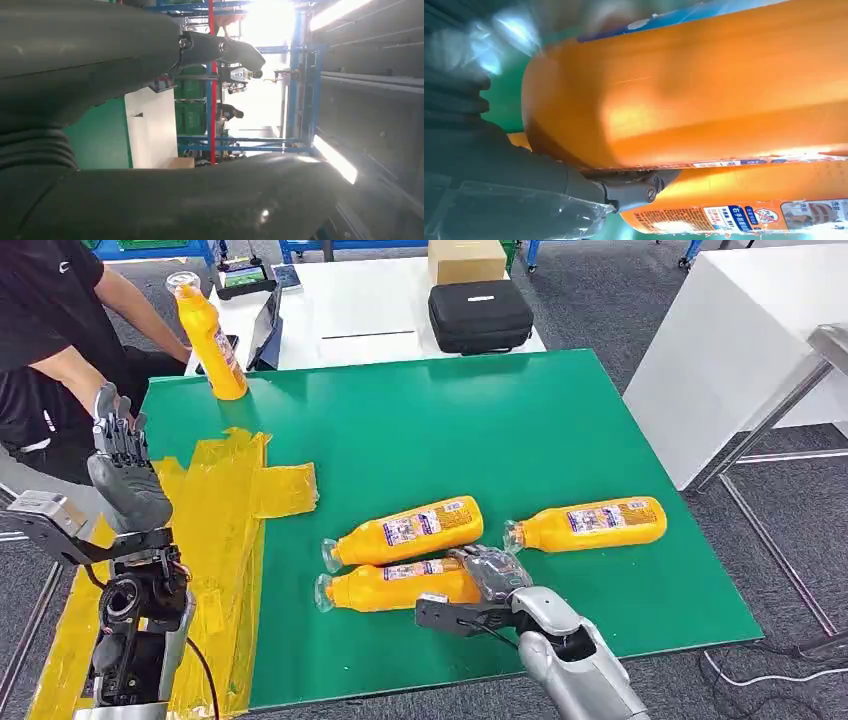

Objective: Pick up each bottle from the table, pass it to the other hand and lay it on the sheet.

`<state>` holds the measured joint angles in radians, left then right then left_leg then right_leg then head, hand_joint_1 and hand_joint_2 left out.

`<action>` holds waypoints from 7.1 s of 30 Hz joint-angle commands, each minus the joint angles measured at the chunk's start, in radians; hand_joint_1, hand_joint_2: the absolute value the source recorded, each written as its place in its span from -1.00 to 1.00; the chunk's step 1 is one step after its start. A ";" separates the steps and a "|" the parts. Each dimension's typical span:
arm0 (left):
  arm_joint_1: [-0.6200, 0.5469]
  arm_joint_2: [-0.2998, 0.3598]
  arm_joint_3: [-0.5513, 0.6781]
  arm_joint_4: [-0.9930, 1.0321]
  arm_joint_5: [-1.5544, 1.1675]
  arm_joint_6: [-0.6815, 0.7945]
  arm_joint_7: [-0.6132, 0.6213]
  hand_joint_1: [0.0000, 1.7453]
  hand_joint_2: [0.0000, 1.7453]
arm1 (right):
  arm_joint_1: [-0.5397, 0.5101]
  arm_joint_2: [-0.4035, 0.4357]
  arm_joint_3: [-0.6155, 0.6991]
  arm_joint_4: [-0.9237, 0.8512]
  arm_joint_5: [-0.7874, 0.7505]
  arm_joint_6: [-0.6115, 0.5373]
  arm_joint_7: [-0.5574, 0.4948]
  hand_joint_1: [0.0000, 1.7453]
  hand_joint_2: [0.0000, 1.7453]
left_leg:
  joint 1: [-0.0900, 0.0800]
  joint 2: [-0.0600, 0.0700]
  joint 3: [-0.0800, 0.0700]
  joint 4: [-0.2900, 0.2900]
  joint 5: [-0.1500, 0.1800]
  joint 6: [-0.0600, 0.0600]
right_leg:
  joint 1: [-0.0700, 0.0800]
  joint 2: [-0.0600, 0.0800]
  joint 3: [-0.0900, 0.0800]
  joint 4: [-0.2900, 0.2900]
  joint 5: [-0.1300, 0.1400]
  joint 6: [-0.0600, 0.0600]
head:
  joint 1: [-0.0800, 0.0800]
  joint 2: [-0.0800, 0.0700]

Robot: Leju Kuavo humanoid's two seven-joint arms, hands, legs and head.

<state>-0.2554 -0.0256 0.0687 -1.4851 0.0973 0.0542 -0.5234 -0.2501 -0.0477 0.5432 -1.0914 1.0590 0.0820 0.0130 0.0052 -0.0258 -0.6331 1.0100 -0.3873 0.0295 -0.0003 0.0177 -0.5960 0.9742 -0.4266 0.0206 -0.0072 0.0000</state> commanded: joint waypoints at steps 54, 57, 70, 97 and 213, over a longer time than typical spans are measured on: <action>-0.033 -0.009 -0.019 0.059 0.003 0.002 0.005 -1.00 -1.00 | 0.063 -0.015 0.027 0.098 -0.003 0.031 0.008 1.00 1.00 | 0.001 -0.003 0.002 -0.001 0.001 -0.001 | 0.001 -0.005 0.004 -0.002 0.000 0.000 | 0.000 0.000; -0.033 -0.009 -0.019 0.059 0.003 0.002 0.005 -1.00 -1.00 | 0.063 -0.015 0.027 0.098 -0.003 0.031 0.008 1.00 1.00 | 0.001 -0.003 0.002 -0.001 0.001 -0.001 | 0.001 -0.005 0.004 -0.002 -0.001 0.000 | 0.000 0.000; -0.033 -0.009 -0.019 0.059 0.003 0.002 0.005 -1.00 -1.00 | 0.063 -0.015 0.027 0.098 -0.003 0.031 0.008 1.00 1.00 | 0.000 -0.004 0.001 -0.002 0.001 -0.001 | 0.001 -0.008 0.004 -0.003 -0.001 0.000 | 0.000 0.000; 0.014 -0.001 0.032 0.037 0.137 0.048 0.054 -1.00 1.00 | 0.127 0.018 -0.224 -0.140 -0.255 -0.149 -0.243 1.00 1.00 | 0.000 -0.004 0.001 -0.003 0.001 -0.002 | 0.001 -0.009 0.004 -0.003 -0.001 0.000 | 0.000 0.000; -0.083 -0.091 -0.319 0.071 0.391 -0.074 0.118 -1.00 1.00 | -0.602 0.397 0.060 0.510 -0.669 -0.029 -0.261 1.00 1.00 | -0.001 -0.006 -0.021 0.002 0.007 0.004 | -0.001 -0.008 -0.006 0.004 0.002 0.006 | 0.000 0.000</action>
<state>-0.2710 -0.1068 -0.1934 -1.5125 0.5108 -0.0629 -0.3883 -0.7844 0.3365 0.4761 -0.6866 0.3884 0.0530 -0.2735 0.0044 -0.0337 -0.6576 1.0106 -0.3792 0.0348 -0.0014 0.0114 -0.6059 0.9770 -0.4225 0.0263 -0.0072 0.0000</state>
